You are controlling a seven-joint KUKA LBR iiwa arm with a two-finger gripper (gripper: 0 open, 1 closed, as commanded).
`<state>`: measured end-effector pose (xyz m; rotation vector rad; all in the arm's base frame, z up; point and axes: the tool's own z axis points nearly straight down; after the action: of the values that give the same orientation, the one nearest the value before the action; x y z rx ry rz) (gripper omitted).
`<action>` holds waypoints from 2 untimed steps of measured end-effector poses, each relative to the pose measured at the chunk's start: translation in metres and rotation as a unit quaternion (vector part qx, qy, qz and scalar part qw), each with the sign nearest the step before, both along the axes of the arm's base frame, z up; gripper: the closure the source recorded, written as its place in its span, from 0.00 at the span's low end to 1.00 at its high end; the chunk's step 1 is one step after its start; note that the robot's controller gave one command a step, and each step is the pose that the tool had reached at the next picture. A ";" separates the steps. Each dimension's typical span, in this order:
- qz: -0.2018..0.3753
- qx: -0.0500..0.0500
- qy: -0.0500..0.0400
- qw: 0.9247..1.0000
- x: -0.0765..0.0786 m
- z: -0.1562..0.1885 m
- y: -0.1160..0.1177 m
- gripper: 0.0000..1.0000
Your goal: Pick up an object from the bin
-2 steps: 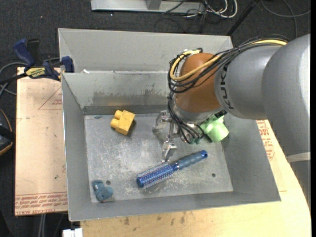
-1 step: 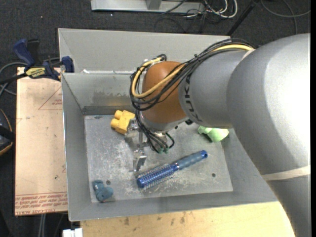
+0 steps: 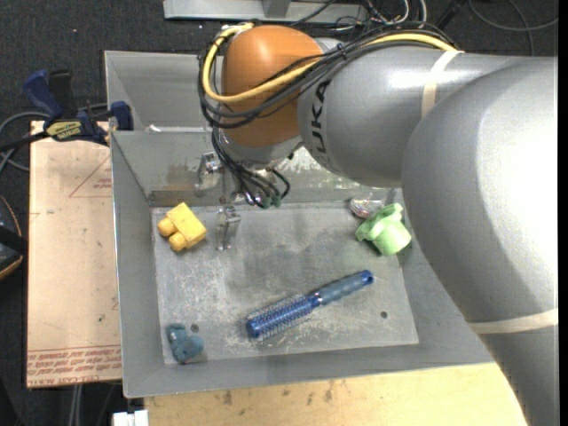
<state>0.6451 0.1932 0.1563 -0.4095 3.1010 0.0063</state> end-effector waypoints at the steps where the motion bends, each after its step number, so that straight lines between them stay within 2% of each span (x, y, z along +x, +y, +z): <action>1: -0.022 0.003 -0.001 1.000 -0.011 -0.053 0.043 0.00; 2: -0.022 -0.001 0.005 1.000 -0.014 -0.061 0.041 1.00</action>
Offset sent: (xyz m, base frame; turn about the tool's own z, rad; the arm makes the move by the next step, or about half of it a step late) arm -0.0164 0.0459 -0.0696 0.0446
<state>0.6308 0.2342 0.0951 -0.3434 3.1188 0.0033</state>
